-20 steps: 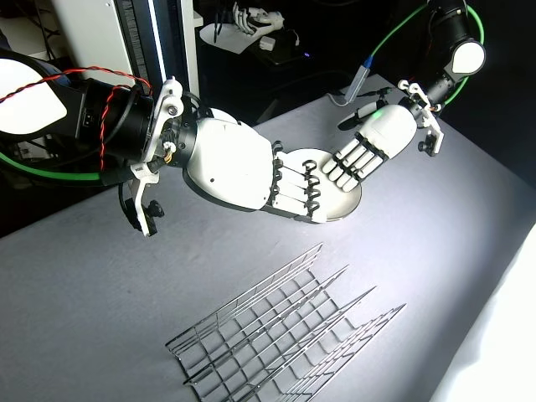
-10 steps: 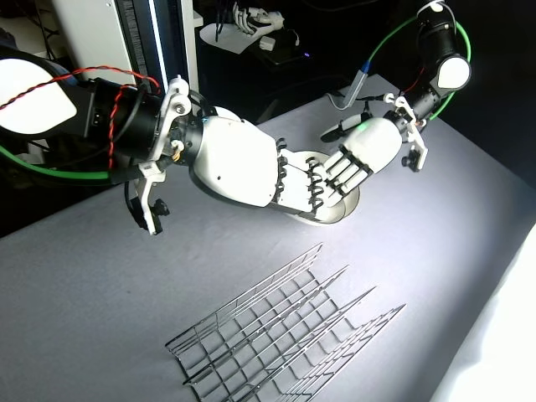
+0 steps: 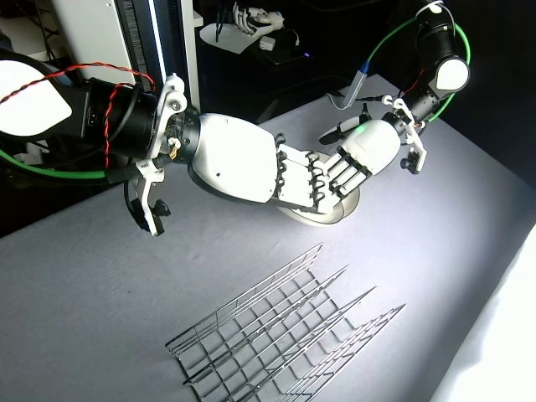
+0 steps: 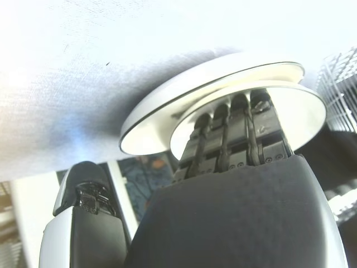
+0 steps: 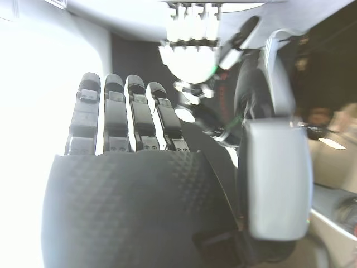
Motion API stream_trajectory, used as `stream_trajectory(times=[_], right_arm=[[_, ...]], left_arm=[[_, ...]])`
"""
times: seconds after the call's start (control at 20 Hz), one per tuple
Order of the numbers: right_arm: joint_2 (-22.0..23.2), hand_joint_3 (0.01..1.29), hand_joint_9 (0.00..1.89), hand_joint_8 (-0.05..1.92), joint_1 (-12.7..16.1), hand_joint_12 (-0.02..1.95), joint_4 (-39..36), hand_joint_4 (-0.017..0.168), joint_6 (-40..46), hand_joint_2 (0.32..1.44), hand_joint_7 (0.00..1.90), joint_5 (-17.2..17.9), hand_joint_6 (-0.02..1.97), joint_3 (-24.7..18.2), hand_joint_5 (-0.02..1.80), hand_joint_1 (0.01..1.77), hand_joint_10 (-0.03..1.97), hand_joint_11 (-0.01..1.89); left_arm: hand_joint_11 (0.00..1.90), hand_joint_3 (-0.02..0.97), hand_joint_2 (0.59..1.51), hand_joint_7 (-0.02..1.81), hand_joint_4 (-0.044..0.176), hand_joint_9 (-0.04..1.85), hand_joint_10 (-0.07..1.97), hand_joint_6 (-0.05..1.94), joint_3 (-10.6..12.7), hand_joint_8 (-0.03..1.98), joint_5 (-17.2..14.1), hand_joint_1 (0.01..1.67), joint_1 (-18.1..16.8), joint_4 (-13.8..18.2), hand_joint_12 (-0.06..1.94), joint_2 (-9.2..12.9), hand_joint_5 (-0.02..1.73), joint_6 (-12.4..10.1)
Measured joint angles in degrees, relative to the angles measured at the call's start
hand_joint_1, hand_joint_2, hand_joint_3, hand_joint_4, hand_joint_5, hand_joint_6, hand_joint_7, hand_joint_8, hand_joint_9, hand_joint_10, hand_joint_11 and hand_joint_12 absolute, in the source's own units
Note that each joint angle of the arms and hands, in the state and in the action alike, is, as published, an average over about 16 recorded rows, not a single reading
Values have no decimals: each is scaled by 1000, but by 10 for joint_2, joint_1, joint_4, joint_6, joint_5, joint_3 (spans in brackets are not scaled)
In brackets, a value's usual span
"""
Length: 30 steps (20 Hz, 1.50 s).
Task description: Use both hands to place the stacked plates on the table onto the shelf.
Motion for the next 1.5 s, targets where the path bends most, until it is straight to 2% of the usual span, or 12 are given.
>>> stream_trajectory(times=[0.35,0.55,0.75,1.0,1.25,1.5], right_arm=[[-13,14,20,17,-39,-12,-40,-1,7,991,13,128,-2,47,15,1177,-5,21],[-25,14,20,17,-62,-10,-58,-2,11,977,13,192,-1,73,15,1268,-5,21],[-38,14,20,16,-83,-10,-78,-2,15,990,13,236,-1,94,16,1324,-4,22],[-60,14,20,16,-101,-9,-91,-2,18,1017,13,250,-1,118,17,1410,-5,22],[-89,14,20,17,-104,-9,-100,-2,21,1048,13,237,-1,140,19,1503,-5,22],[-122,14,20,17,-96,-10,-103,-2,23,1068,13,214,-1,156,20,1578,-5,22]], left_arm=[[16,15,1080,-17,3,-1,-12,-42,1,-31,2,14,-4,0,-25,-4,8,-6],[16,15,1082,-17,3,-1,-11,-41,1,-31,3,13,-7,2,-26,-6,13,-9],[16,16,1082,-18,3,-1,-10,-41,2,-31,3,14,-9,4,-27,-8,17,-11],[16,16,1082,-17,3,-2,-11,-38,2,-30,3,14,-12,6,-27,-10,18,-14],[16,16,1082,-17,3,-2,-11,-36,3,-30,4,14,-13,7,-27,-11,18,-15],[16,15,1082,-17,3,-2,-11,-33,4,-30,3,14,-14,7,-27,-11,18,-16]])
